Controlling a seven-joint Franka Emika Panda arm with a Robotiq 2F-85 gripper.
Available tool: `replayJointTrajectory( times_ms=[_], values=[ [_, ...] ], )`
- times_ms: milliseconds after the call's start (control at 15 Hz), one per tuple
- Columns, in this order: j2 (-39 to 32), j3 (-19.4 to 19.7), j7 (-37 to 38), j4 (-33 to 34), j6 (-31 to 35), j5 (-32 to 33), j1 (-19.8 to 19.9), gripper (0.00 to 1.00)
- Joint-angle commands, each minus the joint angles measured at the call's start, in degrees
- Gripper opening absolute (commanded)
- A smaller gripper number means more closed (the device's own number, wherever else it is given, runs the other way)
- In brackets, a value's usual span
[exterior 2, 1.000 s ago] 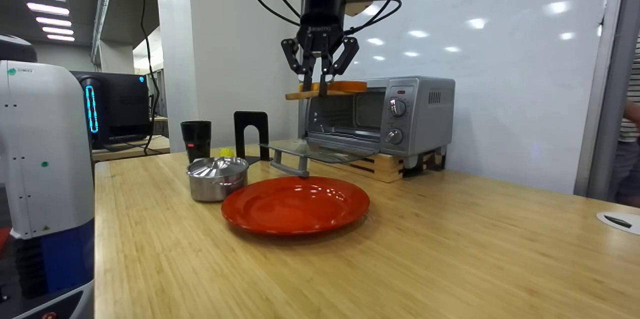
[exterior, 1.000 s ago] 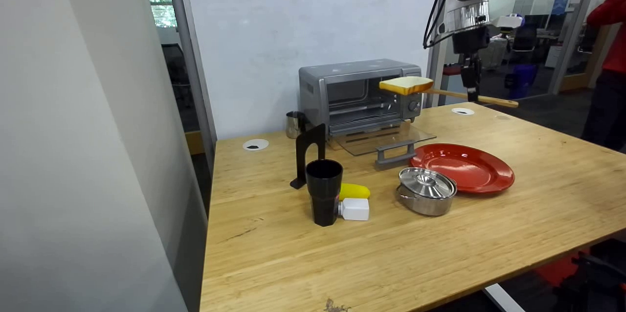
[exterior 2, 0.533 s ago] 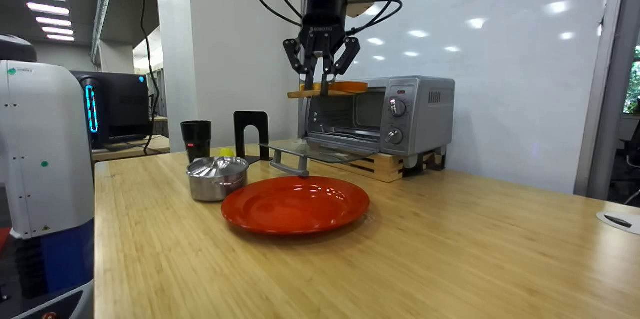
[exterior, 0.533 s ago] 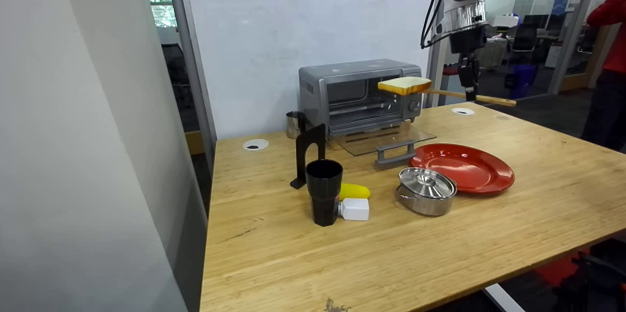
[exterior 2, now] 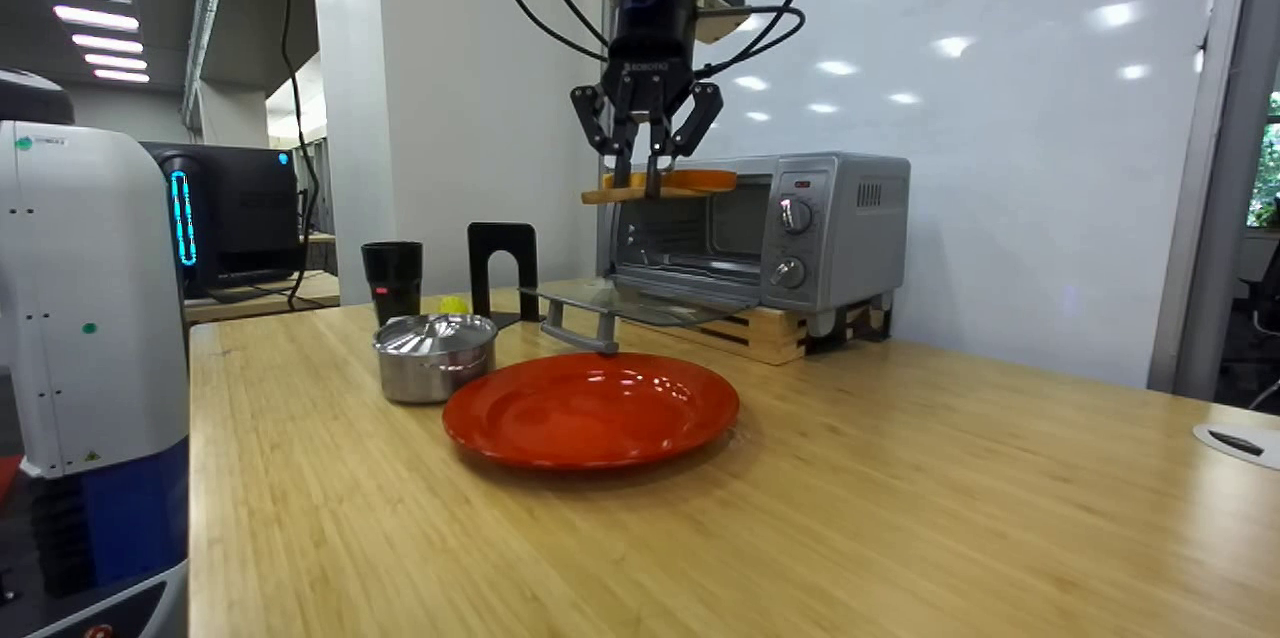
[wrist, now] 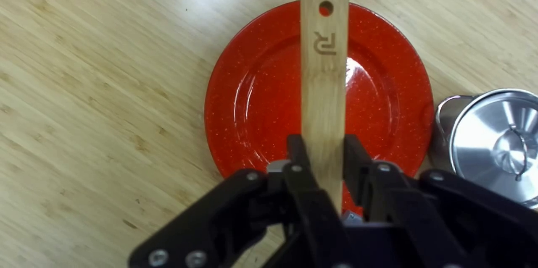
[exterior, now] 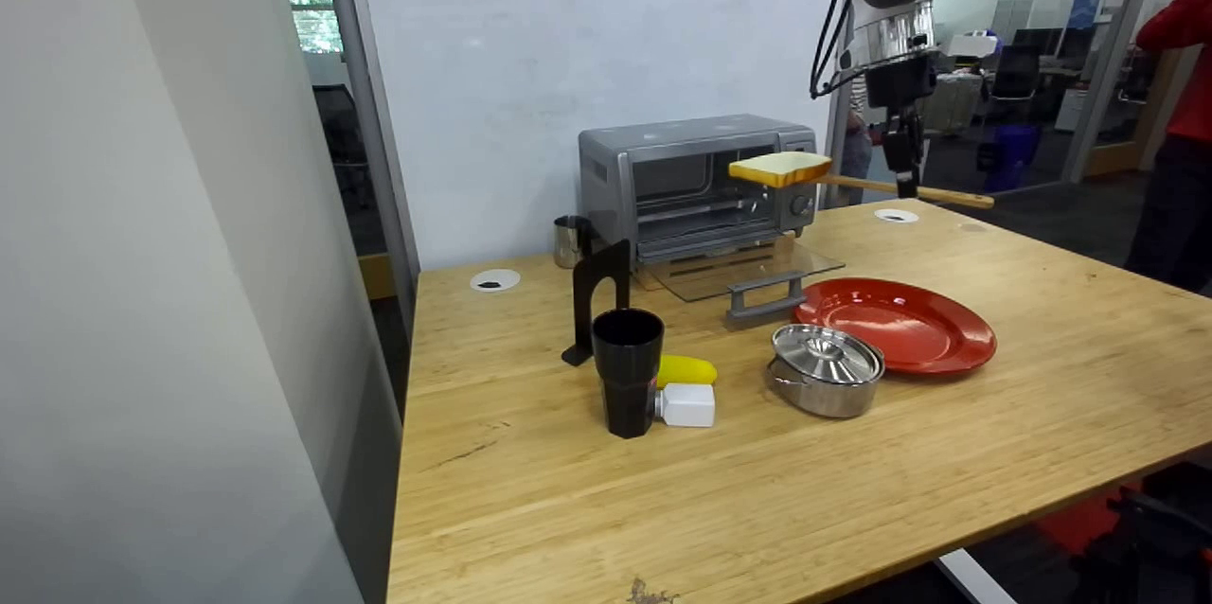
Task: Open the oven door, pick up the slice of bread from the red plate using the wooden spatula and put it in the oven, close the oven door
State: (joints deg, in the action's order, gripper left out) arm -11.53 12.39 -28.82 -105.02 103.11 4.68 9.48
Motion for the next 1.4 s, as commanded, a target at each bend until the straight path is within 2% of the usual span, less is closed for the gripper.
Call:
replayJointTrajectory(
  times_ms=[0, 733, 1333],
  values=[
    [-5.3, -1.9, -1.4, 7.0, -1.8, -0.8, 1.9, 0.06],
    [-16.7, -4.9, -2.1, 22.9, -8.7, -1.7, 5.0, 0.06],
    [-25.3, -6.7, -1.6, 35.9, -11.5, -1.3, 6.2, 0.06]
  ],
)
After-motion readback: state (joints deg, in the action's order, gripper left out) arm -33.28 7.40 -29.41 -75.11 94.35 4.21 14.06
